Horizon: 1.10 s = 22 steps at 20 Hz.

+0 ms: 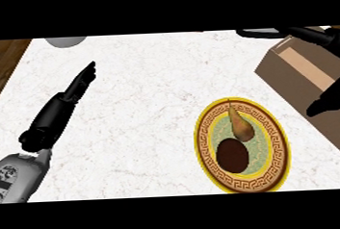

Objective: Pick the pear from the plate and place it in the cardboard box

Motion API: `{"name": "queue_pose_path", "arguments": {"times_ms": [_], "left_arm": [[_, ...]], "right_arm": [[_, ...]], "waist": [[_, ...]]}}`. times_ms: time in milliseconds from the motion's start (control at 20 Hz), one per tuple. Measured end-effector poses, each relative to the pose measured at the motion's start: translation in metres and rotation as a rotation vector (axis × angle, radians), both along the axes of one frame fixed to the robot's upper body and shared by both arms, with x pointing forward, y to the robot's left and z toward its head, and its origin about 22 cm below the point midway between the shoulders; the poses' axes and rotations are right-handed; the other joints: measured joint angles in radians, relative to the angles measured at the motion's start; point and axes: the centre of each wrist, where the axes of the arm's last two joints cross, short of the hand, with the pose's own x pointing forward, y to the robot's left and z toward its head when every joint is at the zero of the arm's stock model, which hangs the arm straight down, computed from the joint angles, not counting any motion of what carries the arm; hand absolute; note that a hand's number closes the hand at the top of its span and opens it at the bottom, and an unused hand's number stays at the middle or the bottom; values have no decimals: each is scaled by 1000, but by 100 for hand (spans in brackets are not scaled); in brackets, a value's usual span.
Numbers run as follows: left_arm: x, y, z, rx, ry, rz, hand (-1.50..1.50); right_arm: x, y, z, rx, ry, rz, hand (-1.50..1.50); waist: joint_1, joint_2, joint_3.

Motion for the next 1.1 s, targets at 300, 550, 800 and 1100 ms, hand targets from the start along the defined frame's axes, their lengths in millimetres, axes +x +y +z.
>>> {"name": "queue_pose_path", "arguments": {"times_ms": [300,550,800,1100], "left_arm": [[1,4,-7,-4,5,12,0],[-3,6,-12,-10,9,27,0],[-11,13,-12,-8,17,39,0],[-7,12,-9,-6,14,50,0]], "right_arm": [[11,40,16,-321,21,139,-150],[12,90,20,-522,31,226,-150],[1,127,9,-664,37,247,-150],[-10,153,0,-765,78,236,-150]], "waist": [[-9,-6,-2],[-28,-13,-2],[-42,-17,-2],[-51,-17,-2]]}}
